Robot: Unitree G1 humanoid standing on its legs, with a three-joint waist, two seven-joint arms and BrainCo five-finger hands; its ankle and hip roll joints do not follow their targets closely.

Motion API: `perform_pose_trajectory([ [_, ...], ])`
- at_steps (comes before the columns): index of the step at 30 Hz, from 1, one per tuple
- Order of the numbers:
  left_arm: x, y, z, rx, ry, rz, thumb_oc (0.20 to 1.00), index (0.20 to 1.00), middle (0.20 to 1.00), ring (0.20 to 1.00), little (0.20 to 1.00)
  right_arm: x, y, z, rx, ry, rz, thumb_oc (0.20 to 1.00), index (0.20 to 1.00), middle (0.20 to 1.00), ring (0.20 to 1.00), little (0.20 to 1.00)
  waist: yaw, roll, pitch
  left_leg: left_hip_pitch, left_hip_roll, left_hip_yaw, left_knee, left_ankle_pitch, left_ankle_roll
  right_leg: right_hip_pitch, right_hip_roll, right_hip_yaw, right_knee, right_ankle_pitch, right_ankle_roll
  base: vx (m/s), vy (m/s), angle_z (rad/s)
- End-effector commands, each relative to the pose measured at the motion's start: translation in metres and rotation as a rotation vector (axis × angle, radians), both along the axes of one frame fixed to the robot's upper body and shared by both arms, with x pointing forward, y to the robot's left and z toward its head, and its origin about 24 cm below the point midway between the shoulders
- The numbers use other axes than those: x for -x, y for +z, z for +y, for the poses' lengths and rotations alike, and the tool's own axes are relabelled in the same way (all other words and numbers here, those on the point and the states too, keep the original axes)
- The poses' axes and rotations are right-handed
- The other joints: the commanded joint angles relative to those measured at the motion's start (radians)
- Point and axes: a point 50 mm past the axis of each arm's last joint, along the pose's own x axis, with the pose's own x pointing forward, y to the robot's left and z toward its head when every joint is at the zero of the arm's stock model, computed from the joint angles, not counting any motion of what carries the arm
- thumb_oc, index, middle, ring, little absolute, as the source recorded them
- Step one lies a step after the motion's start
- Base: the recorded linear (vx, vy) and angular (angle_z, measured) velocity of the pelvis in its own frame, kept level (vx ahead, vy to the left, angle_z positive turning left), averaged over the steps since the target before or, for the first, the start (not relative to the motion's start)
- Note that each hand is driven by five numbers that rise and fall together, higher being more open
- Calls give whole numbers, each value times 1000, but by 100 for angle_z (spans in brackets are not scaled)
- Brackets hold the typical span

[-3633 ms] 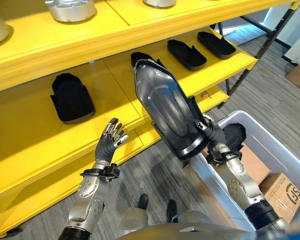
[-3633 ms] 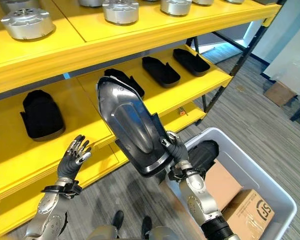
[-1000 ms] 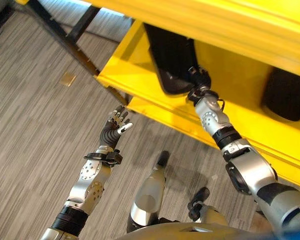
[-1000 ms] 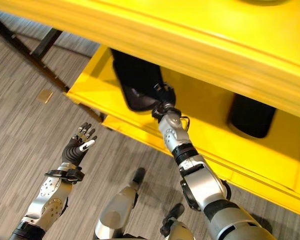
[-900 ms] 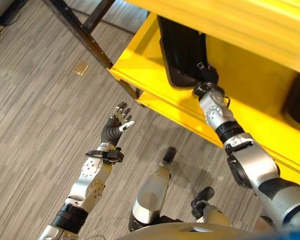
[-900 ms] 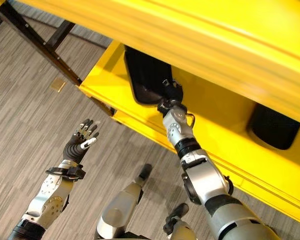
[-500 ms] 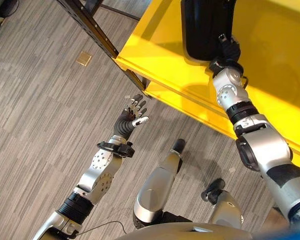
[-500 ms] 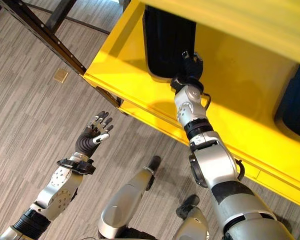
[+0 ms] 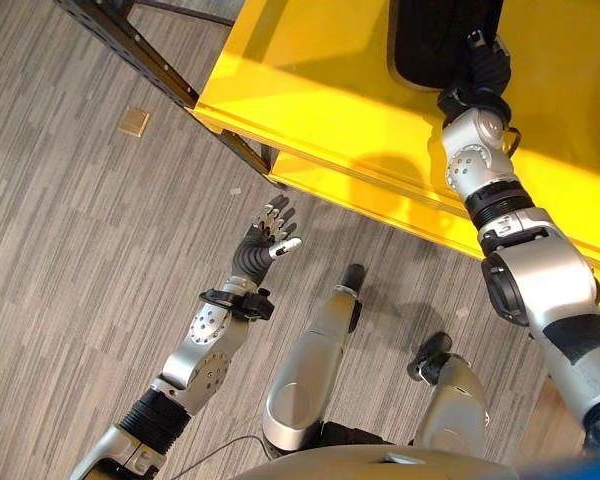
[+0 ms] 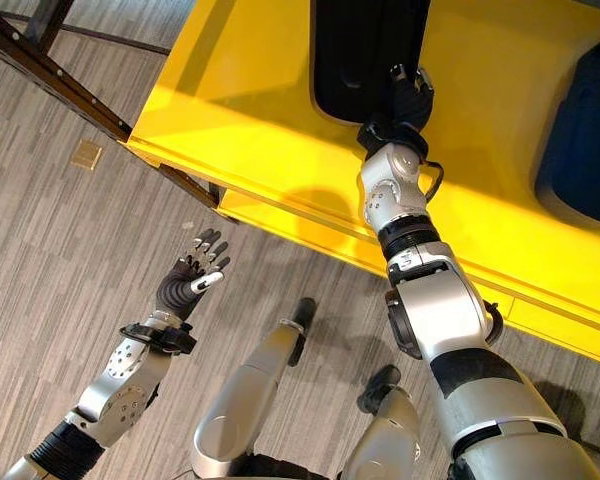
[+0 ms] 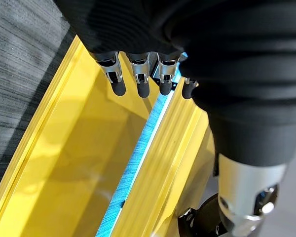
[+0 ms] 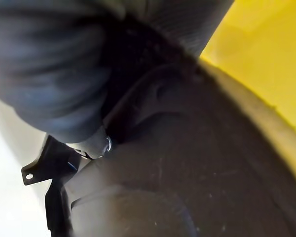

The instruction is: Move parts from the plastic box to the shelf.

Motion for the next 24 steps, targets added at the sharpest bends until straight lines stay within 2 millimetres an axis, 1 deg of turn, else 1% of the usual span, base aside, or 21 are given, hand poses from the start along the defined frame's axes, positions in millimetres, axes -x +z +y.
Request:
perform_pose_trajectory([
  [1, 1, 18, 0, 40, 2, -89, 1000, 1000, 1000, 1000, 1000, 2, 7, -24, -93, -74, -24, 200, 200, 200, 200, 200, 3, 16, 12, 10, 72, 17, 52, -138, -30, -69, 10, 54, -28, 65, -18, 0, 0, 0],
  [3, 0, 18, -1, 40, 2, -89, 1000, 1000, 1000, 1000, 1000, 3, 6, -26, -108, -83, -23, 200, 200, 200, 200, 200, -1, 16, 14, 9, 73, 19, 51, -139, -30, -71, 11, 58, -28, 66, -18, 0, 0, 0],
  [5, 0, 19, -1, 44, 8, -94, 1000, 1000, 1000, 1000, 1000, 3, -1, -31, -150, -105, -8, 200, 200, 200, 200, 200, -11, 15, 18, 8, 77, 23, 51, -141, -31, -72, 13, 60, -32, 65, -18, -7, -3, -2],
  [12, -1, 21, 0, 44, 23, -104, 1000, 1000, 1000, 1000, 1000, 3, -15, -28, -200, -99, 10, 200, 200, 200, 200, 200, -23, 7, 18, 8, 82, 26, 43, -139, -32, -73, 20, 65, -45, 72, -16, -4, -6, -3],
  [16, -2, 23, 0, 43, 32, -114, 1000, 1000, 1000, 1000, 1000, 4, -26, -21, -227, -91, 26, 200, 200, 200, 200, 200, -33, 5, 19, 7, 83, 30, 38, -138, -33, -74, 21, 67, -49, 73, -17, 0, 0, 0],
  [17, -2, 23, 0, 43, 32, -113, 1000, 1000, 1000, 1000, 1000, 4, -26, -21, -227, -91, 26, 200, 200, 200, 200, 200, -33, 5, 19, 7, 83, 30, 37, -138, -33, -74, 21, 67, -49, 73, -17, 0, 0, 0],
  [20, -2, 23, 1, 47, 42, -114, 1000, 1000, 1000, 1000, 1000, 4, -36, -16, -233, -84, 46, 200, 200, 200, 200, 200, -36, 4, 19, 7, 85, 31, 37, -139, -31, -73, 24, 70, -53, 75, -17, 0, 0, 0],
  [21, -2, 23, 1, 51, 51, -114, 1000, 1000, 1000, 1000, 1000, 5, -45, -11, -244, -70, 57, 200, 200, 200, 200, 200, -40, 1, 19, 7, 85, 32, 36, -139, -31, -73, 25, 69, -55, 76, -18, 0, 0, 0],
  [24, -2, 22, 1, 54, 59, -111, 1000, 1000, 1000, 1000, 1000, 6, -52, -6, -251, -63, 67, 200, 200, 200, 200, 200, -45, -2, 19, 9, 87, 34, 32, -138, -32, -73, 27, 71, -58, 77, -18, 0, 0, 0],
])
